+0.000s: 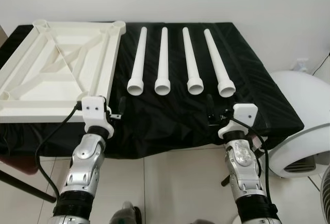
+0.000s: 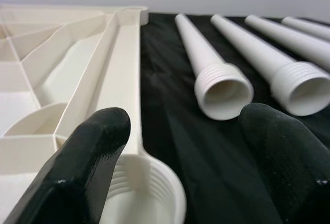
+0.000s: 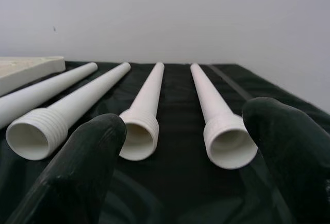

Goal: Building children table

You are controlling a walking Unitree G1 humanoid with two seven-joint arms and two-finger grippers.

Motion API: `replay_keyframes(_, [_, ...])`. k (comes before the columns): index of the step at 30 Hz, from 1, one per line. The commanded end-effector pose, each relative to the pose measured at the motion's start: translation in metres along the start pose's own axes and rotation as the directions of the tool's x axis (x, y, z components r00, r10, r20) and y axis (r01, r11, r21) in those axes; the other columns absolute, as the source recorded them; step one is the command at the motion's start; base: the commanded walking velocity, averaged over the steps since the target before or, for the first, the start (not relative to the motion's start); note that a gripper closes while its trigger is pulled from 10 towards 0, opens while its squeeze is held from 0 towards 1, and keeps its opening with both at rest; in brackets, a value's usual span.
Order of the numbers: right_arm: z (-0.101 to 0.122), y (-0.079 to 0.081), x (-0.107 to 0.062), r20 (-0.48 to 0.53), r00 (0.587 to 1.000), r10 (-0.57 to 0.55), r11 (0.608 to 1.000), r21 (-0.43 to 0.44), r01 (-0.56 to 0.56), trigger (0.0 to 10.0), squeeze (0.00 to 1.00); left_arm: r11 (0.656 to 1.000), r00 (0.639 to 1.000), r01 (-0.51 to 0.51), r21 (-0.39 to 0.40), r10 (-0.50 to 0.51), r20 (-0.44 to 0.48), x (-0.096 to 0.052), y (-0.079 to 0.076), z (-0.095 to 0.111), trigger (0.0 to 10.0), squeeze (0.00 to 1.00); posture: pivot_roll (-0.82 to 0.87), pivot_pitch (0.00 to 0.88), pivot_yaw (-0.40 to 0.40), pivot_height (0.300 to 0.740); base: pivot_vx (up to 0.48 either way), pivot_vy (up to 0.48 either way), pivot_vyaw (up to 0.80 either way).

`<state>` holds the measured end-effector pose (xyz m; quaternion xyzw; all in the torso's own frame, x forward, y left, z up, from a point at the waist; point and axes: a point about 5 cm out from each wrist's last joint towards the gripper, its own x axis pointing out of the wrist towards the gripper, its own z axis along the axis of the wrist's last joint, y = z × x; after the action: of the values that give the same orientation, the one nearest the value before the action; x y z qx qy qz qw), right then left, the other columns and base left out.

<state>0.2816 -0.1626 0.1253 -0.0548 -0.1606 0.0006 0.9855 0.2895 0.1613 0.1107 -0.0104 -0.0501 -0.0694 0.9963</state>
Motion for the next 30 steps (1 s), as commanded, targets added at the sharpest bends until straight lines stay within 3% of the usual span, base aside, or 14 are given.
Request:
replay_keyframes(1, [0.0,-0.001,-0.003,-0.001,1.0,0.0,1.0,-0.004,0.0,10.0,0.0,0.999,0.999,-0.043,0.016,0.043,0.01,-0.002,0.0,0.002,10.0,0.0,0.02,0.0,0.011,0.74,0.0,0.0,0.0])
replay_keyframes(4, [-0.009,-0.003,-0.008,-0.057,0.998,-0.007,0.999,0.039,0.009,10.0,0.0,0.999,0.999,-0.032,0.022,0.032,0.003,-0.008,-0.001,-0.003,10.0,0.0,0.04,0.0,0.001,0.74,0.0,0.0,0.0])
replay_keyframes(8, [-0.01,-0.002,-0.009,-0.061,0.998,0.006,0.999,0.044,-0.004,10.0,0.0,0.999,0.999,-0.033,0.017,0.033,0.008,-0.01,-0.002,-0.003,10.0,0.0,0.04,0.0,0.002,0.74,0.0,0.0,0.0])
replay_keyframes(15, [0.005,0.008,0.004,0.009,0.998,0.058,0.998,-0.003,-0.058,10.0,0.0,0.999,0.999,-0.012,0.041,0.011,0.03,-0.01,-0.004,0.006,10.0,0.0,0.05,0.0,-0.008,0.74,0.0,0.0,0.0])
replay_keyframes(20, [0.006,0.006,0.01,0.012,0.999,0.052,0.999,-0.004,-0.052,10.0,0.0,0.997,0.998,-0.058,0.055,0.055,0.043,-0.007,0.003,0.012,10.0,0.0,0.06,0.0,-0.028,0.74,0.0,0.0,0.0])
replay_keyframes(30, [0.009,0.0,0.02,0.02,0.999,0.043,0.999,-0.015,-0.042,10.0,0.0,0.998,0.998,-0.018,0.064,0.015,0.06,-0.011,-0.007,0.017,10.0,0.0,0.07,0.0,-0.041,0.74,0.0,0.0,0.0])
